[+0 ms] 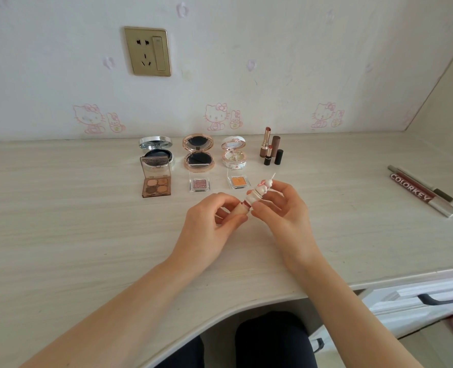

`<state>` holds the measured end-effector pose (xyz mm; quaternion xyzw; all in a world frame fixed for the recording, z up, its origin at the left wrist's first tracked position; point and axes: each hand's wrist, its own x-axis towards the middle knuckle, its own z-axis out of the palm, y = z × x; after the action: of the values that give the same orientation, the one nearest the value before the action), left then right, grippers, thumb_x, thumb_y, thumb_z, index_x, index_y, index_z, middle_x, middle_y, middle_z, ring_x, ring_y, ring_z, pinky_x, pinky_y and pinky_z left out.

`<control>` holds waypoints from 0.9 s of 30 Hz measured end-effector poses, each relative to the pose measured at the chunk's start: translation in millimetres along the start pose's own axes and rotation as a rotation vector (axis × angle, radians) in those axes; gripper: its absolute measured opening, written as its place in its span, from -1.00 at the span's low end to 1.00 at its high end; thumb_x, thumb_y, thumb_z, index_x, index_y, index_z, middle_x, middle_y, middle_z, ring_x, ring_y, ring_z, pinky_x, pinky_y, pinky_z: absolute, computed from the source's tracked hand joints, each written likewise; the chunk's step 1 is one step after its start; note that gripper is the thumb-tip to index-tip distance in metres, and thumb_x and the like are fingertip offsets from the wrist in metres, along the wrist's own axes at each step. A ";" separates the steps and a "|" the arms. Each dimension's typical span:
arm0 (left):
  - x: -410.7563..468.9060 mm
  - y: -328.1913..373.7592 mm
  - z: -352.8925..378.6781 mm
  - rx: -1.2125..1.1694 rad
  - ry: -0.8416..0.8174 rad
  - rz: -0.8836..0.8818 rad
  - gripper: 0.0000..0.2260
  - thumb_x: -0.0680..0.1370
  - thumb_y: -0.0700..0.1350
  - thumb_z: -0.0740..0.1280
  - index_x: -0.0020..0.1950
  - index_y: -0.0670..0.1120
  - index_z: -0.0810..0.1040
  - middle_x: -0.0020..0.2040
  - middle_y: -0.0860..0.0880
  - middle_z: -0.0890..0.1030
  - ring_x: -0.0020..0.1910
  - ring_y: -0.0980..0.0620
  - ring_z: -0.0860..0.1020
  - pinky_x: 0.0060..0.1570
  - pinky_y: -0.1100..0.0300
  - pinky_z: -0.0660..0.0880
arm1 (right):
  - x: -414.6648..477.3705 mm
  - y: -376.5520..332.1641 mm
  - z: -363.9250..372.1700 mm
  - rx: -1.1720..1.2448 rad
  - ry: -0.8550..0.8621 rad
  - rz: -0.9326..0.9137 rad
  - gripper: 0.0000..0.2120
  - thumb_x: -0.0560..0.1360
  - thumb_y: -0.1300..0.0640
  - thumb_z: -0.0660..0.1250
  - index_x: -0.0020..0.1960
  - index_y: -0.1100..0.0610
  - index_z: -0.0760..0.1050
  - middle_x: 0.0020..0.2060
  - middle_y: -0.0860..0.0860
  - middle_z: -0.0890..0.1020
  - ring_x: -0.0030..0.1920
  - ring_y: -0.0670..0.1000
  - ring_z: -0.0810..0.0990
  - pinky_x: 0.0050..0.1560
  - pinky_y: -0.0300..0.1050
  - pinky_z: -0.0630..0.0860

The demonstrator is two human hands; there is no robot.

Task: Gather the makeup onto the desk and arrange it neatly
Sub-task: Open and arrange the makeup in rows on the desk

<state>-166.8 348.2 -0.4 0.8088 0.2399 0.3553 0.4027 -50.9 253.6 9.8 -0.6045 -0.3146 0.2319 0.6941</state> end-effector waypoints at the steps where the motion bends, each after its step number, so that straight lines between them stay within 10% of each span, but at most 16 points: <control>1: -0.2 0.7 -0.3 -0.004 0.005 0.004 -0.89 0.46 -0.07 0.47 -0.04 0.00 0.62 -0.15 0.13 0.63 -0.19 0.15 0.56 -0.18 0.27 0.52 | -0.2 -0.2 -0.3 0.017 -0.009 -0.001 -0.65 0.46 0.27 0.42 0.20 0.10 0.45 0.03 0.04 0.65 0.00 -0.02 0.67 0.05 -0.07 0.59; 27: -2.7 0.1 0.5 0.068 -0.028 0.079 -0.84 0.44 -0.08 0.48 -0.02 -0.01 0.60 -0.11 0.12 0.61 -0.16 0.15 0.57 -0.18 0.25 0.52 | 0.2 1.2 1.2 -0.042 0.039 -0.063 -0.78 0.41 0.18 0.47 -0.07 0.06 0.44 -0.26 -0.17 0.57 -0.18 -0.15 0.56 -0.16 -0.32 0.46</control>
<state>-168.1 346.1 -1.6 0.8357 0.2143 0.3512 0.3638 -51.6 254.8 8.8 -0.6129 -0.3249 0.1914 0.6944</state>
